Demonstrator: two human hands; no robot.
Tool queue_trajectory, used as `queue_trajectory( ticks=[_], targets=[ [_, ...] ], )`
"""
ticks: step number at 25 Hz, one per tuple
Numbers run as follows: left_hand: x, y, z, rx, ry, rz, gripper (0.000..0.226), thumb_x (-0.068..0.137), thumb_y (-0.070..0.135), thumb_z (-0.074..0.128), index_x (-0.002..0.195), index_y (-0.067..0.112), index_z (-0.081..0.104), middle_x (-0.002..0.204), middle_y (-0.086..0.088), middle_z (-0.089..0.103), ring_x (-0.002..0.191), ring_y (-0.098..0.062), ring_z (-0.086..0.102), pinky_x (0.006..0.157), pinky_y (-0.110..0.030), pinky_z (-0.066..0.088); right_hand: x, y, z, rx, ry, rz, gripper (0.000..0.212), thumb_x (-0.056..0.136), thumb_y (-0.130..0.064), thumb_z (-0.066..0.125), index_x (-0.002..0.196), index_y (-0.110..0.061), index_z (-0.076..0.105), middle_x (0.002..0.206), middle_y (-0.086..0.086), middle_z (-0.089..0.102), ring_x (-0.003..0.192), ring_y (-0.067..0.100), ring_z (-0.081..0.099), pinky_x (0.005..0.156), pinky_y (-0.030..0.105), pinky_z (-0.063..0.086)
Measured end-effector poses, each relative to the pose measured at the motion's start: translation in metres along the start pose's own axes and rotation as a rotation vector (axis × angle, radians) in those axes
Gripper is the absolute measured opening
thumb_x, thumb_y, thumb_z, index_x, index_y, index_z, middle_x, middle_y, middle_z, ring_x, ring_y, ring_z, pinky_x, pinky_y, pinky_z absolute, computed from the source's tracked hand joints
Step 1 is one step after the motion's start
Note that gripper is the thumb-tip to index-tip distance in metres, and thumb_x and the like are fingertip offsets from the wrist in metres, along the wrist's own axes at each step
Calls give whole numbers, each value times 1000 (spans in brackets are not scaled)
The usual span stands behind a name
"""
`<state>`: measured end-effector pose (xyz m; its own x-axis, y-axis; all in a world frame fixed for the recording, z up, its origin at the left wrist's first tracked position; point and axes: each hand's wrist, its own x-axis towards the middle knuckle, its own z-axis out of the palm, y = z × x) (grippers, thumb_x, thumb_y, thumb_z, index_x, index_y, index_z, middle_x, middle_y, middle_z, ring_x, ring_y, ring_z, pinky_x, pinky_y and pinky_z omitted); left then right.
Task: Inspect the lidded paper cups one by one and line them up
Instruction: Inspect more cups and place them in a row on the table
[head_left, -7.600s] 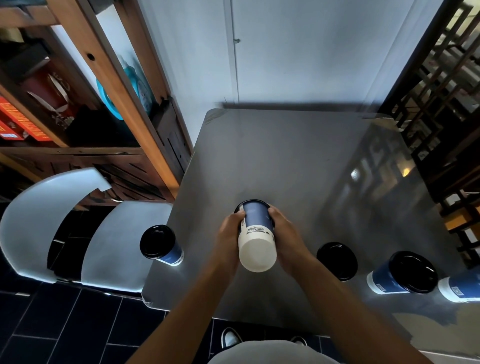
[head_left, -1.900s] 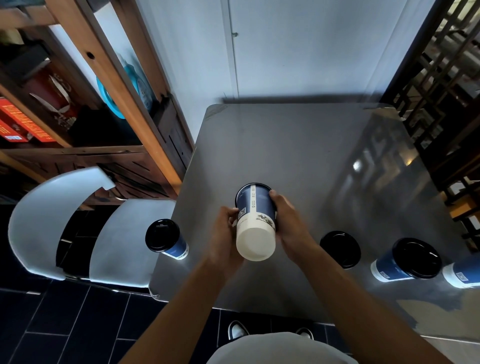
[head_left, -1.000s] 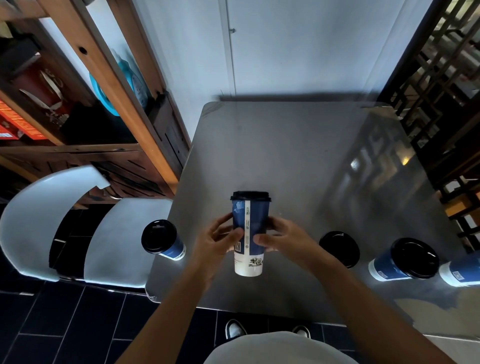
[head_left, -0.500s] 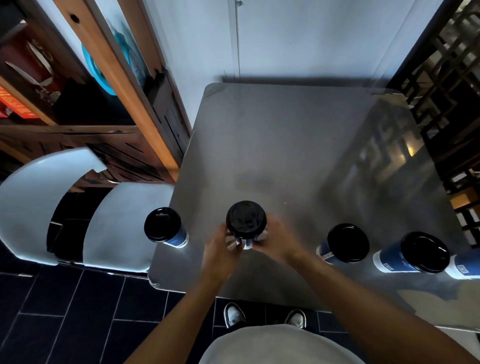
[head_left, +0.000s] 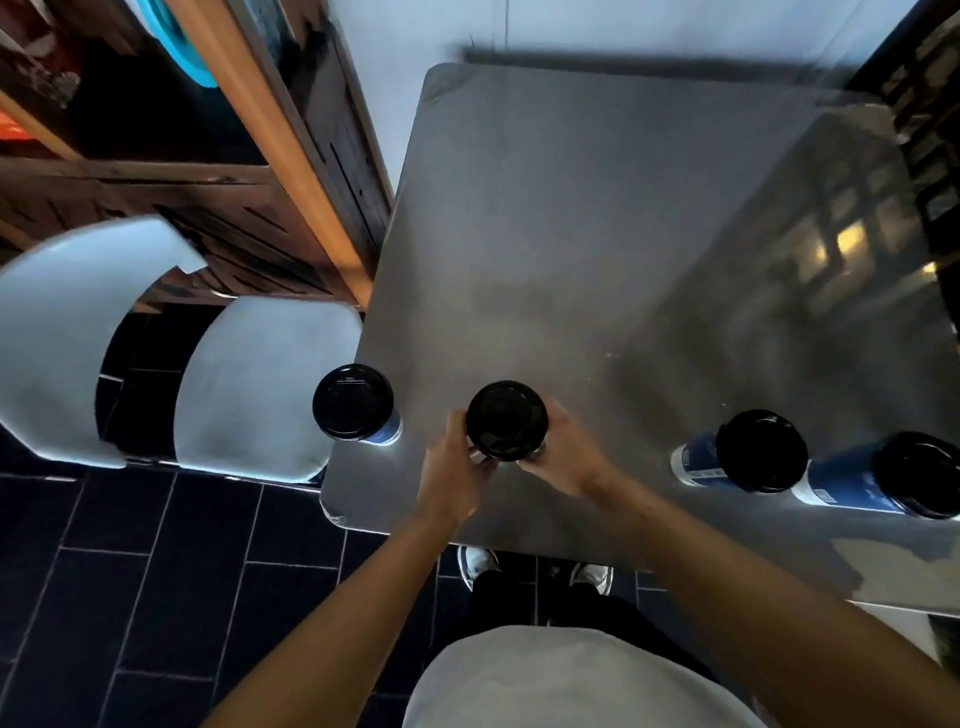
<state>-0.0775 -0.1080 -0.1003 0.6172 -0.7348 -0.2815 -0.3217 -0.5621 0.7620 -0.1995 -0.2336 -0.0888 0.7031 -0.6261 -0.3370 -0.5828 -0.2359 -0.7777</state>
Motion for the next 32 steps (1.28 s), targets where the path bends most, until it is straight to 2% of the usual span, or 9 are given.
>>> queue_trajectory(
  ticks=[5,10,13,15,17,21,24,29,32],
  targets=[
    [4,-2,5,-97,-61,-62,43,84,-1,75,118,14,53,103,4,66,98,-21,74,83,-30,60,3,-1,4,-4,38,63,69,71,13,73,136,-5,60,118,4,64,109,12,55,78,-7,32],
    [2,-3,5,-71,-78,-45,48,86,3,74,127,15,52,106,9,63,103,-15,68,89,-33,60,1,4,17,15,52,86,71,69,6,73,137,-10,59,124,6,68,113,19,63,80,4,41],
    [-6,-12,11,14,-69,-108,69,83,8,73,143,20,43,118,12,58,102,-9,60,86,-34,54,-9,17,22,63,45,155,83,67,1,70,146,-13,48,131,6,62,120,23,61,91,25,52],
    [-20,-20,17,-14,-37,-286,56,86,10,71,135,19,47,119,3,64,100,-16,63,85,-38,55,-29,26,20,118,61,265,88,73,1,68,154,-14,38,141,5,54,128,24,57,100,34,52],
    [-42,-25,23,-43,-54,-393,33,91,13,63,123,17,55,107,-2,68,94,-22,65,80,-36,54,-55,38,11,153,85,381,84,81,7,66,156,-13,34,143,3,47,131,24,55,98,27,48],
    [-72,-22,40,-50,-204,-276,18,93,12,59,109,15,65,97,0,70,85,-15,65,63,-9,43,-91,77,-15,148,192,489,69,86,-2,67,150,-13,44,141,8,56,117,23,64,89,21,41],
    [-76,-2,61,-54,-251,-200,15,94,13,60,106,20,65,93,6,68,81,-1,62,61,-2,42,-111,107,-36,152,227,538,58,88,-10,67,144,-17,51,135,4,62,101,15,62,86,19,37],
    [-71,47,119,-14,-224,-75,22,89,6,60,102,22,66,90,8,69,80,-11,66,76,-24,53,-141,152,-82,198,271,565,57,84,-20,76,136,-18,52,117,-1,66,110,24,67,83,23,41],
    [-68,97,154,21,-228,59,64,82,-8,60,140,18,52,120,7,62,99,-13,63,86,-27,52,-156,167,-113,287,451,436,93,80,-14,82,155,-16,27,132,0,53,122,21,58,96,23,42]
  ],
)
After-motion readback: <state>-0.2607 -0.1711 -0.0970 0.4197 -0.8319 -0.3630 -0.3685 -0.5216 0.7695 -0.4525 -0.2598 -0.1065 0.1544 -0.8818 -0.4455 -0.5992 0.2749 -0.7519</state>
